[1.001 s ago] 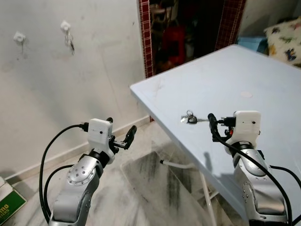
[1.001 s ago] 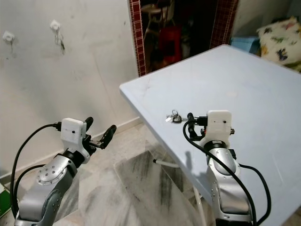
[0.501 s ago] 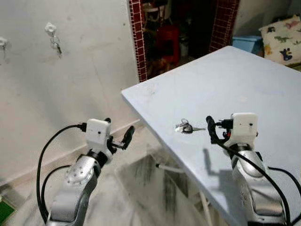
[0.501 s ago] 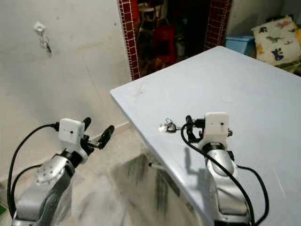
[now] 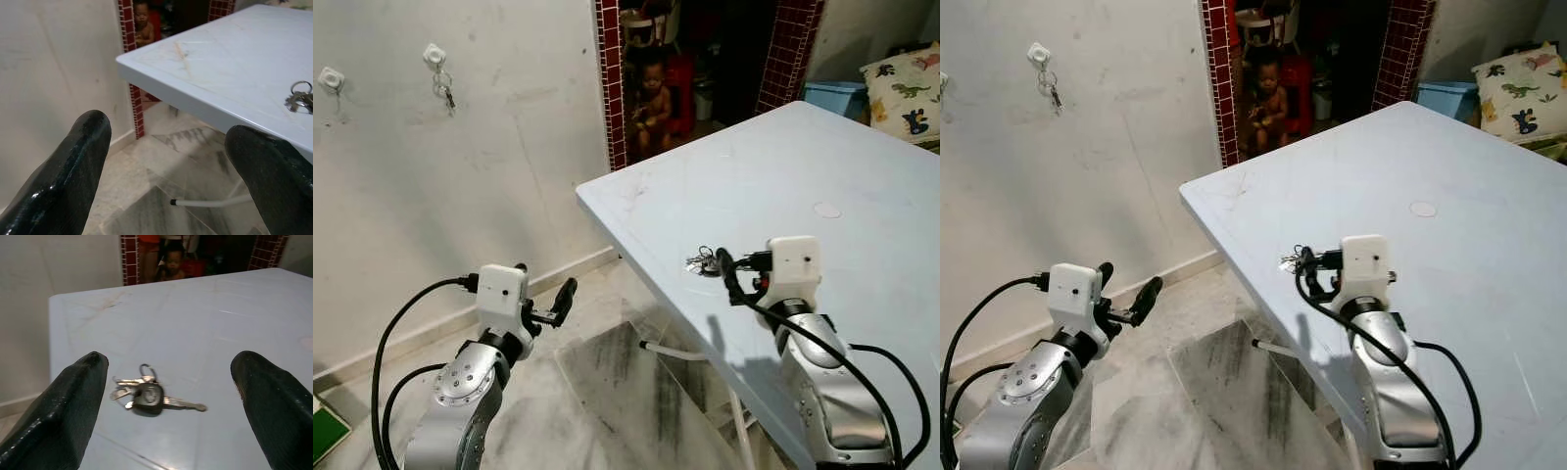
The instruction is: Hang keys on a hook
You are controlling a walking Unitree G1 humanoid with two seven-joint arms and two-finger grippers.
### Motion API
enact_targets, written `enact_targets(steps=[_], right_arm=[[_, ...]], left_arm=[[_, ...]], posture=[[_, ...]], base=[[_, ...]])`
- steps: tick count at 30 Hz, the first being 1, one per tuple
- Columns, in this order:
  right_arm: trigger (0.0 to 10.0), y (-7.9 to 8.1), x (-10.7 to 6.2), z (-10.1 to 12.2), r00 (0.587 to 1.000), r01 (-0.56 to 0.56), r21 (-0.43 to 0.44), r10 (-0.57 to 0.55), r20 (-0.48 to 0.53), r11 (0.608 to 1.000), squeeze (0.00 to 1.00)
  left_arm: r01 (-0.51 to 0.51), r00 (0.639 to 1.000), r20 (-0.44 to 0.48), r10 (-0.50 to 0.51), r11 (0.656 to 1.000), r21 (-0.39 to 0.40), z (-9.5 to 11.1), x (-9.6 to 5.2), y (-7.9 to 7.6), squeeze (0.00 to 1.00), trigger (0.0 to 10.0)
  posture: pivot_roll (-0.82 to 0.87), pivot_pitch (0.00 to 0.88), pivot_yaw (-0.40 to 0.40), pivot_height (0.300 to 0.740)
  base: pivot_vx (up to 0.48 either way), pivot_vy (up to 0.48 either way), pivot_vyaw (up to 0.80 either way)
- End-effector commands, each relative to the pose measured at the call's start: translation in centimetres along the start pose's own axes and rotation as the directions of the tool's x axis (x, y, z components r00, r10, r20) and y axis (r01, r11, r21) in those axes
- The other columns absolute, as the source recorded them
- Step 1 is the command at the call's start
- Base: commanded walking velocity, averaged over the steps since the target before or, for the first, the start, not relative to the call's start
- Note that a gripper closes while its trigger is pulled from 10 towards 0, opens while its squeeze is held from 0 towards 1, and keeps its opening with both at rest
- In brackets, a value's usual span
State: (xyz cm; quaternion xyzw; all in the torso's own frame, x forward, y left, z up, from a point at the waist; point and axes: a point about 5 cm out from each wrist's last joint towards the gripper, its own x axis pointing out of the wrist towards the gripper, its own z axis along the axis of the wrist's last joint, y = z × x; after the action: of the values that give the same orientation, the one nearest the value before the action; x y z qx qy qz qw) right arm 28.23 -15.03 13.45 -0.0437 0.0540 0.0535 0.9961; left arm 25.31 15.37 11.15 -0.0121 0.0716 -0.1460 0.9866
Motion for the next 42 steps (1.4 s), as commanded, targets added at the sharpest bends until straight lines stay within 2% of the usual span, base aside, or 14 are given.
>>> enact_targets(steps=[1,13,15,17,22,26,30,37,42], right_arm=[[10.0,0.8,0.3,0.3,1.0,-0.022,-0.002,0.022,0.009,1.0,0.0],[10.0,1.1,0.5,0.3,1.0,-0.02,0.005,0.02,0.007,1.0,0.0],[10.0,2.7,2.3,-1.4,0.997,-0.045,0.036,0.048,-0.067,0.998,0.0],[10.0,2.7,2.4,-1.6,0.996,-0.04,0.056,0.044,-0.073,0.998,0.0],[10.0,2.6,2.0,-1.6,0.997,-0.037,0.082,0.042,-0.06,0.996,0.0],[10.0,2.4,2.0,-0.8,1.0,-0.022,0.081,0.022,0.004,0.996,0.0],[10.0,1.7,1.4,-0.2,0.999,-0.01,0.076,0.007,0.039,0.997,0.0],[10.0,0.6,1.1,-0.4,0.999,0.012,0.051,-0.014,0.035,0.999,0.0],[10.0,0.7,1.2,-0.4,0.999,0.005,0.043,-0.007,0.036,0.999,0.0]], left_arm=[[0.022,1.0,-0.005,-0.022,1.0,0.017,0.3,-0.1,-0.1,0.0,10.0],[0.039,0.999,-0.016,-0.039,0.999,0.004,0.2,-0.2,-0.3,0.0,10.0],[0.106,0.993,-0.05,-0.106,0.994,0.0,-0.3,-0.1,-1.0,0.0,10.0],[0.115,0.992,-0.049,-0.114,0.993,0.005,-0.2,-0.1,-1.0,0.0,10.0],[0.074,0.997,-0.003,-0.073,0.997,0.004,0.5,-0.2,-0.8,0.0,10.0],[0.049,0.998,0.044,-0.048,0.999,-0.013,1.4,-0.2,-0.6,0.0,10.0],[0.055,0.997,0.055,-0.055,0.998,-0.01,1.6,-0.3,-0.5,0.0,10.0],[0.063,0.997,0.048,-0.063,0.998,-0.009,1.4,-0.3,-0.6,0.0,10.0],[0.066,0.997,0.051,-0.066,0.998,-0.004,1.5,-0.2,-0.7,0.0,10.0]], posture=[[0.01,0.0,0.067,0.74],[0.01,0.0,0.066,0.74],[0.04,0.0,0.073,0.74],[0.04,0.0,0.073,0.74],[0.03,0.002,0.074,0.74],[0.04,0.005,0.073,0.74],[0.03,0.003,0.074,0.74],[0.03,0.0,0.074,0.74],[0.03,0.0,0.072,0.74]], base=[[0.0,0.0,0.0],[0.0,0.0,0.0],[0.0,0.0,0.0],[0.0,0.0,0.0],[0.0,0.0,0.0],[0.0,0.0,0.0],[0.0,0.0,0.0],[0.0,0.0,0.0],[0.0,0.0,0.0]])
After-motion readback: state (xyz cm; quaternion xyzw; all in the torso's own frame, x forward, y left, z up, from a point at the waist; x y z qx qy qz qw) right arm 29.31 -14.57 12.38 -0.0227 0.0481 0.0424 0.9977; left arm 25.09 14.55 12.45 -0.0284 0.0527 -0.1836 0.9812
